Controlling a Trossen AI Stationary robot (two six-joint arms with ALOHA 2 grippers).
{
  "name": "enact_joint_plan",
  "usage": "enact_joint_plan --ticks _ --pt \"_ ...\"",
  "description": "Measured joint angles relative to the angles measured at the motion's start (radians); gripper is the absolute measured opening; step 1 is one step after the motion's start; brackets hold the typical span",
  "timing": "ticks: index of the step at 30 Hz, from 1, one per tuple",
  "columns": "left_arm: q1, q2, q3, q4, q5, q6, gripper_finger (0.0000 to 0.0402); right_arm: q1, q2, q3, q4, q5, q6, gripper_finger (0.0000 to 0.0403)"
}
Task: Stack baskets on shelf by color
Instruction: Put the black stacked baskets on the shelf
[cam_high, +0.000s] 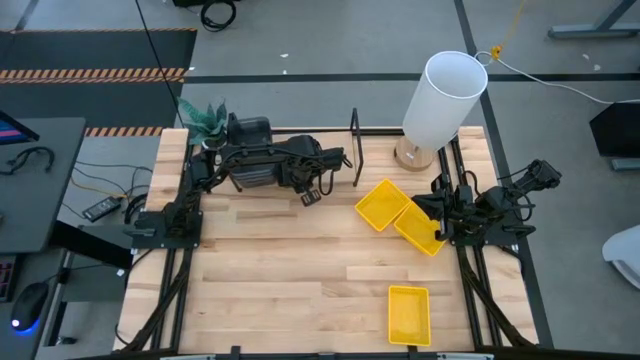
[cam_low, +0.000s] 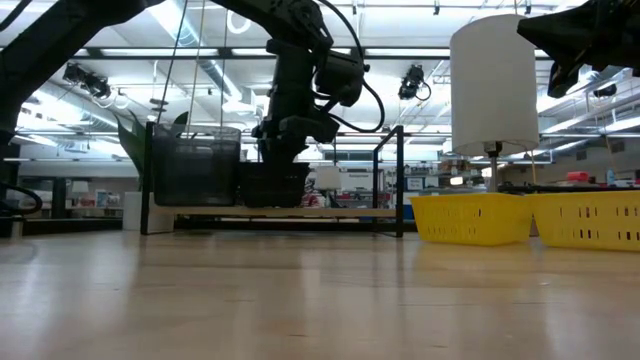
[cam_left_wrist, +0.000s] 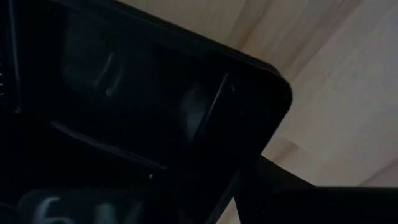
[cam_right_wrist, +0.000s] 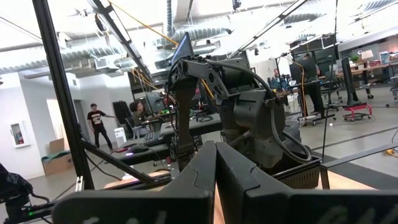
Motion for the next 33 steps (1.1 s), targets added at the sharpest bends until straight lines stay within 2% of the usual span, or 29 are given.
enact_joint_plan --ticks 22,33 --pt "0.000 0.000 0.000 0.000 -0.023 -0.004 0.0182 0.000 0.000 0.000 0.000 0.000 0.000 0.0016" --pt "0.000 0.000 0.135 -0.056 -0.023 -0.004 0.0197 0.000 0.000 0.000 0.000 0.000 0.000 0.0016"
